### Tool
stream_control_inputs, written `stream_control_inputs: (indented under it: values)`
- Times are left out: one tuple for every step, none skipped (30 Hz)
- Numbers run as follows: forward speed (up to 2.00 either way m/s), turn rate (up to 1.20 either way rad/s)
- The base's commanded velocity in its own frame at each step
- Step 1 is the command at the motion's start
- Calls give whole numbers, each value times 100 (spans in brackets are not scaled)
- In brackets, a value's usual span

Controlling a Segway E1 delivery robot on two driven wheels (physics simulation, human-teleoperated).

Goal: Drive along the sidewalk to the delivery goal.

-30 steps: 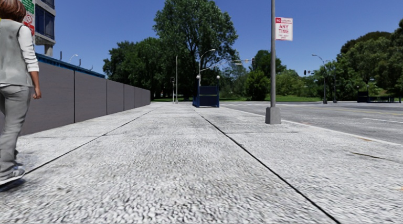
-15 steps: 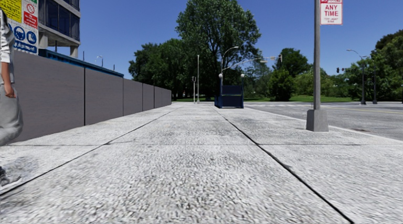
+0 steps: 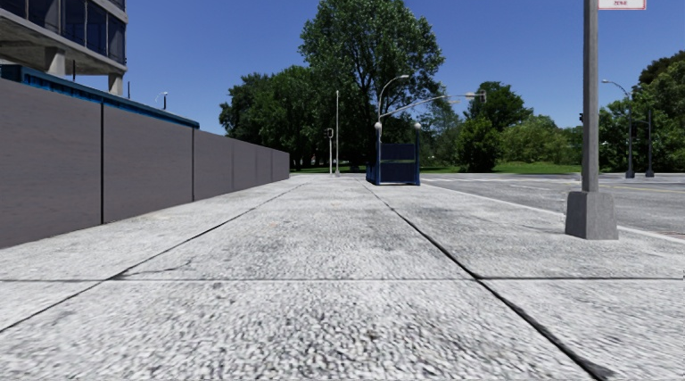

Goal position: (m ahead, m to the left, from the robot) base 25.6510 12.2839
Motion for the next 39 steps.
stream_control_inputs:
  values:
    - [200,0]
    - [200,0]
    - [200,0]
    - [200,0]
    - [200,0]
    - [200,0]
    - [200,0]
    - [200,0]
    - [200,0]
    - [200,0]
    - [200,0]
    - [200,0]
    - [200,0]
    - [200,0]
    - [200,0]
    - [200,0]
    - [200,0]
    - [200,0]
    - [200,0]
    - [200,0]
    - [200,0]
    - [200,0]
    - [200,0]
    - [200,0]
    - [200,0]
    - [200,0]
    - [200,0]
    - [200,0]
    - [200,0]
    - [200,0]
    - [200,0]
    - [200,0]
    - [200,0]
    - [200,0]
    - [200,0]
    - [200,0]
    - [200,0]
    - [200,0]
    - [200,0]
